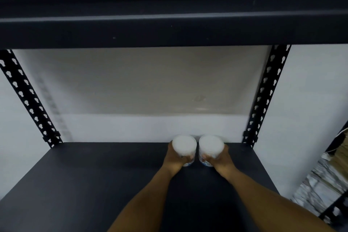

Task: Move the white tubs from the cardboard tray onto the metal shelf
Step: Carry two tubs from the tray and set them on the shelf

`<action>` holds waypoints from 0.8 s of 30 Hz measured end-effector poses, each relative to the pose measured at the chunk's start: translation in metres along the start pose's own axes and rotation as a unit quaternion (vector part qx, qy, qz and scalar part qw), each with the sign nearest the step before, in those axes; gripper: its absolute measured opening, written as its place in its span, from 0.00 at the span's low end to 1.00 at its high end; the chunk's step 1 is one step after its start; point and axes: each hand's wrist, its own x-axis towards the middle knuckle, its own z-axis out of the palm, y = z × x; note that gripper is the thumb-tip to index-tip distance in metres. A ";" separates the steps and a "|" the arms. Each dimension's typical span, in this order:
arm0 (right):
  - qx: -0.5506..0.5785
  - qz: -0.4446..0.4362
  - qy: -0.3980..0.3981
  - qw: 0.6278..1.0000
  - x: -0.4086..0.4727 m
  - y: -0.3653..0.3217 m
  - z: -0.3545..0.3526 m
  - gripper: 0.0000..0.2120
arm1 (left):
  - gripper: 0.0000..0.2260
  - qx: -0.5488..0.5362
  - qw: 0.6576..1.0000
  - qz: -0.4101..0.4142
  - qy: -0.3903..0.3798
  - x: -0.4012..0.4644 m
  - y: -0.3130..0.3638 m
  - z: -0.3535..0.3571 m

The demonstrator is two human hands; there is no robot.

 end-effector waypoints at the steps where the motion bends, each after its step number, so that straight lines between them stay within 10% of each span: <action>1: -0.006 0.004 -0.003 1.000 0.002 0.000 0.000 0.30 | 0.42 0.002 1.000 0.003 -0.002 0.001 0.001 0.000; 15: -0.104 0.080 -0.026 0.991 0.048 0.067 -0.011 0.55 | 0.45 0.022 1.000 0.014 0.011 0.006 0.000 -0.001; 24: -0.446 -0.012 -0.055 0.893 -0.031 0.039 -0.014 0.37 | 0.37 0.239 0.970 0.043 -0.028 -0.042 -0.015 -0.021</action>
